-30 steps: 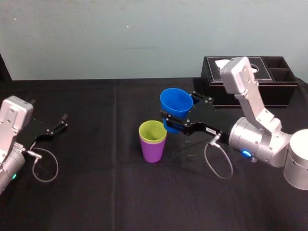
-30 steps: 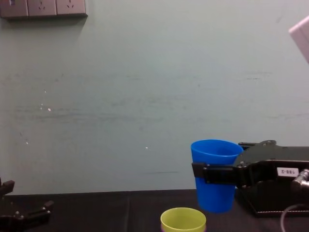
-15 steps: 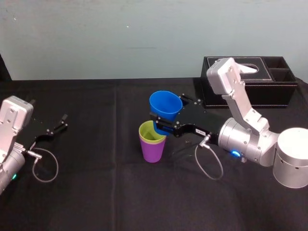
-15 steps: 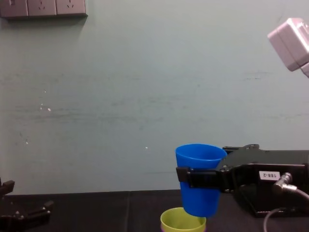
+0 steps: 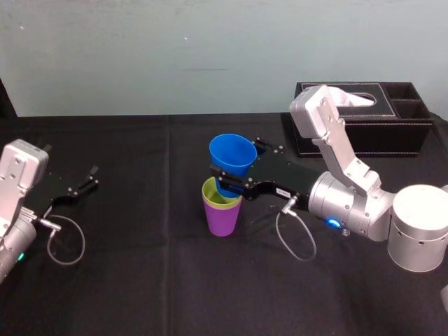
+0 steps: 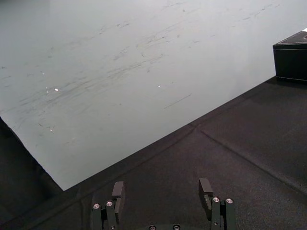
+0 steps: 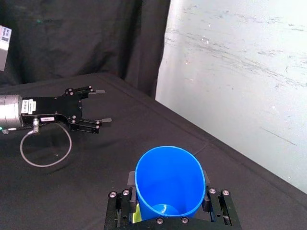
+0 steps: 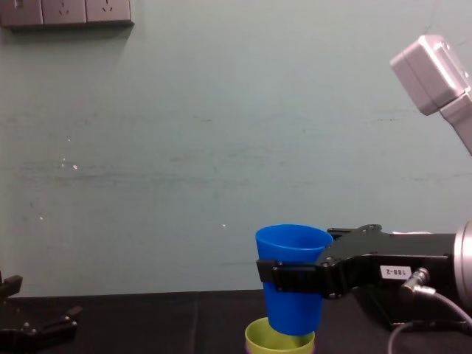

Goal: Stack the three plastic cups sequentially using one hand.

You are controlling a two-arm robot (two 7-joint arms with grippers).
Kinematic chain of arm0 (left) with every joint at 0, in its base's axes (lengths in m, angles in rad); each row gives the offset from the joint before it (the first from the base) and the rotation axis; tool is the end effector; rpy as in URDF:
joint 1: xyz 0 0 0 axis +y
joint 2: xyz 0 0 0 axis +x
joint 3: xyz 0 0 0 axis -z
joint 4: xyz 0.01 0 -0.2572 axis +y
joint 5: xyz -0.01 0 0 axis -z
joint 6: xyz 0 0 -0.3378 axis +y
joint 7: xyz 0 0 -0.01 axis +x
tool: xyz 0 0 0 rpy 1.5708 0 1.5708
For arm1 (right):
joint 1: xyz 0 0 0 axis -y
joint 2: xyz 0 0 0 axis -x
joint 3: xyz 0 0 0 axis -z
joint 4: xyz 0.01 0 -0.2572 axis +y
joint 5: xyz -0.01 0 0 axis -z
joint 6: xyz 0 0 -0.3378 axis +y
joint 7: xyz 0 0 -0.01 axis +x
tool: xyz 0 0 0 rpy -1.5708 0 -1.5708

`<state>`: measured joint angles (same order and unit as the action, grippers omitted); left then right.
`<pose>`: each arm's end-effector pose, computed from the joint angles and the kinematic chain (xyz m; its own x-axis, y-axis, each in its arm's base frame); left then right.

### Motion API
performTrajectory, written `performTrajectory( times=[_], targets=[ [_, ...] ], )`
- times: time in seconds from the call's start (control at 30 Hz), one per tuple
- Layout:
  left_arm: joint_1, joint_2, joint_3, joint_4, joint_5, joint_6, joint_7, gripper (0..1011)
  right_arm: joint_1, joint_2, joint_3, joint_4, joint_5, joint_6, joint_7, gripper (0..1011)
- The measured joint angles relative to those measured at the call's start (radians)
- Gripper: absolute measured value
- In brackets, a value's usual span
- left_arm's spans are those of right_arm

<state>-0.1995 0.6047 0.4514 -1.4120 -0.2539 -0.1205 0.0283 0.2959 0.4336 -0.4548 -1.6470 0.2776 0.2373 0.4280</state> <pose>0.3801 0.0564 -0.2814 0.2923 0.8803 0.3737 -0.9553 0.2873 0.0703 0.3905 0.0409 -0.1807 0.7366 -0.6516 0.1811 0.6760 0.7172 -0.1691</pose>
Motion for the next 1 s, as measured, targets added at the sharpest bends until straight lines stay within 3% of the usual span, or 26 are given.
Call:
performTrajectory(
  times=[1.0],
  targets=[
    [0.000,0.000,0.000,0.000,0.000,0.000,0.000,1010,0.030,-0.032,-0.032,0.065,-0.025,-0.015,0.004,734]
  ],
)
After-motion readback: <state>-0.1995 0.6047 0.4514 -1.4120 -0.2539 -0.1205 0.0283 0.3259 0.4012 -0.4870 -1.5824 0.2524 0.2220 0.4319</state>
